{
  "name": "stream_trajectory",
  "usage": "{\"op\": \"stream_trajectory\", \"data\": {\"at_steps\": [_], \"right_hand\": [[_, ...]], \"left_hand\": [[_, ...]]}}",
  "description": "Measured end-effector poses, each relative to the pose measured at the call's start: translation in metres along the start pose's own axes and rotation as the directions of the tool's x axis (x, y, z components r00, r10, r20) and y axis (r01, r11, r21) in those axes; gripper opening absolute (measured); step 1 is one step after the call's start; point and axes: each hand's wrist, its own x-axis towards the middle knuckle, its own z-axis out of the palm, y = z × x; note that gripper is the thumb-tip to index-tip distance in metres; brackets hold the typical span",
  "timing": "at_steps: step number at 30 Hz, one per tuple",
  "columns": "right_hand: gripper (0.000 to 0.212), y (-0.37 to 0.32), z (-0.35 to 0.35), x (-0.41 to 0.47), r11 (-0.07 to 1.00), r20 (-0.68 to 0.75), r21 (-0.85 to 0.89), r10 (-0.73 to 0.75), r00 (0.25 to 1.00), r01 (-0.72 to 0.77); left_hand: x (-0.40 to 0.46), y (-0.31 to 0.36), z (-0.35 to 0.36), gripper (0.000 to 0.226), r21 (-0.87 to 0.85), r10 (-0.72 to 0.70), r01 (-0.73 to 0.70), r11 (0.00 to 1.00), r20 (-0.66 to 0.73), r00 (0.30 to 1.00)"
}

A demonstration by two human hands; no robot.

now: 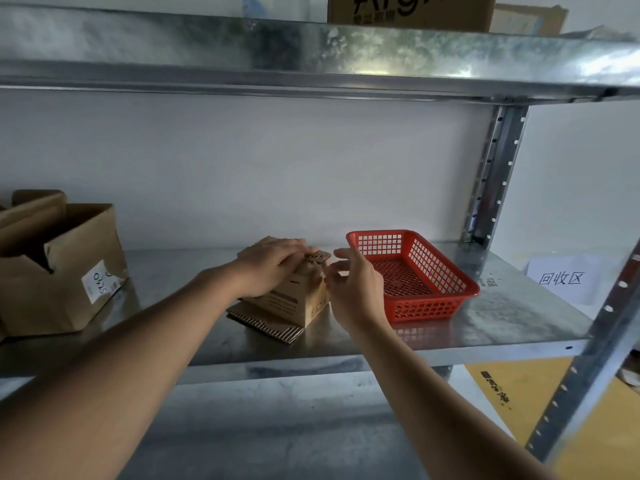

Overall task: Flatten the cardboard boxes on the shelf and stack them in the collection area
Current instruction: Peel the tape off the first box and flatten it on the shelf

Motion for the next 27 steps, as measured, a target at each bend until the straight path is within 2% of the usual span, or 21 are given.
{"op": "stream_trajectory", "data": {"at_steps": [3,7,12,18,24,27], "right_hand": [[0.021,0.007,0.014,-0.010,0.999,-0.012,-0.049,-0.011,1.000,0.010],[0.020,0.010,0.022,-0.015,0.999,-0.118,0.031,0.029,0.993,-0.026],[0.019,0.011,0.025,-0.014,0.997,-0.186,0.070,0.024,0.982,-0.011],[0.010,0.019,0.027,-0.001,0.999,-0.128,0.009,-0.046,0.991,0.047],[0.023,0.019,0.031,0.003,0.993,-0.114,-0.030,-0.119,0.986,0.116],[0.012,0.017,0.037,-0.001,0.988,-0.074,-0.087,-0.131,0.989,0.124]], "left_hand": [[-0.001,0.004,-0.001,0.047,0.042,0.007,-0.008,0.999,0.017,1.000],[-0.002,0.005,-0.001,0.043,0.042,-0.011,0.011,0.999,-0.008,1.000],[-0.003,0.009,-0.001,0.043,0.062,-0.009,0.010,0.998,-0.018,1.000],[-0.004,0.011,-0.001,0.043,0.065,-0.020,0.021,0.998,-0.019,1.000],[0.000,0.008,0.000,0.042,0.044,0.004,-0.004,0.999,-0.018,1.000],[0.001,0.006,0.002,0.042,0.048,0.014,-0.013,0.999,-0.024,1.000]]}}
